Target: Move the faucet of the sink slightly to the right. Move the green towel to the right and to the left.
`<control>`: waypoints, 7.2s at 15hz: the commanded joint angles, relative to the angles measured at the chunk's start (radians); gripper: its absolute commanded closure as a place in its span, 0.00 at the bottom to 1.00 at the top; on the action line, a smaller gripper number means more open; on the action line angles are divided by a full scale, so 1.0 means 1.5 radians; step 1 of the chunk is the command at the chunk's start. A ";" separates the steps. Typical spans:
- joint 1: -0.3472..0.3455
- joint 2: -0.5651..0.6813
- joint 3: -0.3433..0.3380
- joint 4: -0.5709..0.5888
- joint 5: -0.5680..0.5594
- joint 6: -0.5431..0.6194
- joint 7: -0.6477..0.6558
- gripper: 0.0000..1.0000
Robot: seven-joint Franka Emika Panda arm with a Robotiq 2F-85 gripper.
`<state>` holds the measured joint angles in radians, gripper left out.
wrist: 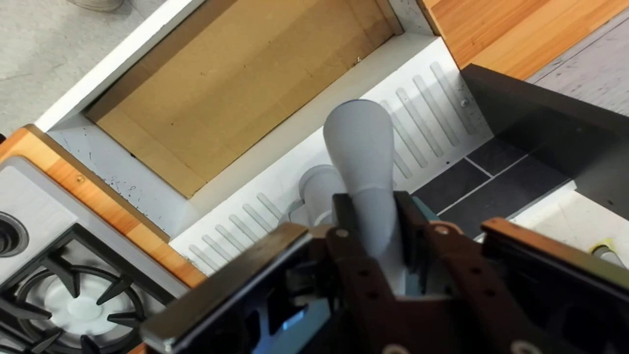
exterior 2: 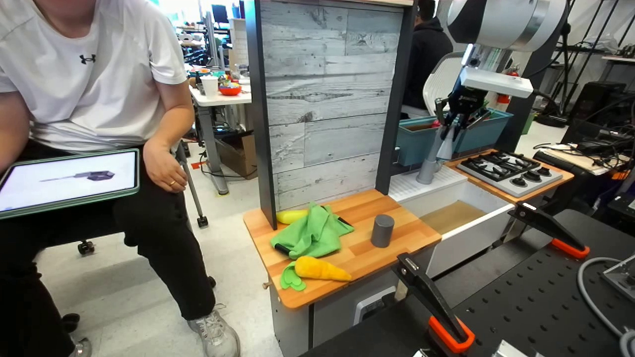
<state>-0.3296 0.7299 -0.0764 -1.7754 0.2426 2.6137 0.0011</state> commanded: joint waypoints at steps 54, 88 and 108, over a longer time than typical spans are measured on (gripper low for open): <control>0.278 0.129 0.086 0.014 -0.089 0.050 0.053 0.00; 0.275 -0.001 0.072 -0.105 -0.103 0.070 0.043 0.99; 0.244 -0.059 0.033 -0.158 -0.123 0.040 0.040 0.12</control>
<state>0.0503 0.6555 -0.0269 -2.0004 0.0771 2.6942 0.0647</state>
